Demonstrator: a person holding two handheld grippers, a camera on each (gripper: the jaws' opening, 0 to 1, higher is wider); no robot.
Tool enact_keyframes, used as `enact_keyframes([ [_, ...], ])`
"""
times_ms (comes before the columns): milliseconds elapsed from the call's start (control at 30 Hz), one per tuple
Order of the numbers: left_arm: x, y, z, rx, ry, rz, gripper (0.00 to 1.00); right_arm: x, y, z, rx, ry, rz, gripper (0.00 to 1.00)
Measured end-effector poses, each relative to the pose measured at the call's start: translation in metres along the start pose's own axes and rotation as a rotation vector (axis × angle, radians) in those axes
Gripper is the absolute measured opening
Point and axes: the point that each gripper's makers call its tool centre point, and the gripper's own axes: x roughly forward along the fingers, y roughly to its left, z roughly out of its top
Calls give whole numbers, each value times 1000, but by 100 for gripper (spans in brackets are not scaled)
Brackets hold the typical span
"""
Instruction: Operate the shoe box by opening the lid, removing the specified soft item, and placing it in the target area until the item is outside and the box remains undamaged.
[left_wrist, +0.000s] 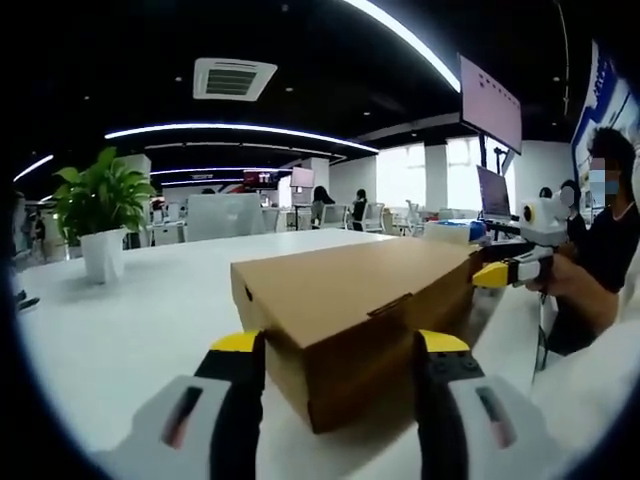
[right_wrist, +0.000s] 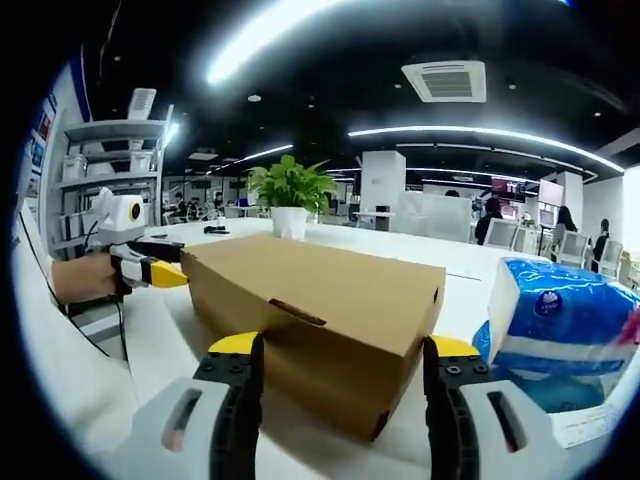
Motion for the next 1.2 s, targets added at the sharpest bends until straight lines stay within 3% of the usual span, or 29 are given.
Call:
enact_keyframes([
  [300, 0, -2, 2, -4, 10, -12, 65, -4, 0, 6, 65, -21, 20, 67],
  [467, -6, -5, 17, -36, -46, -40, 68, -9, 1, 14, 54, -35, 14, 67],
  [1000, -14, -18, 56, -17, -114, -109, 64, -21, -3, 40, 0, -91, -10, 63],
  [1200, -18, -9, 70, -3, -136, -89, 64, -23, -7, 53, -26, -112, -13, 60],
])
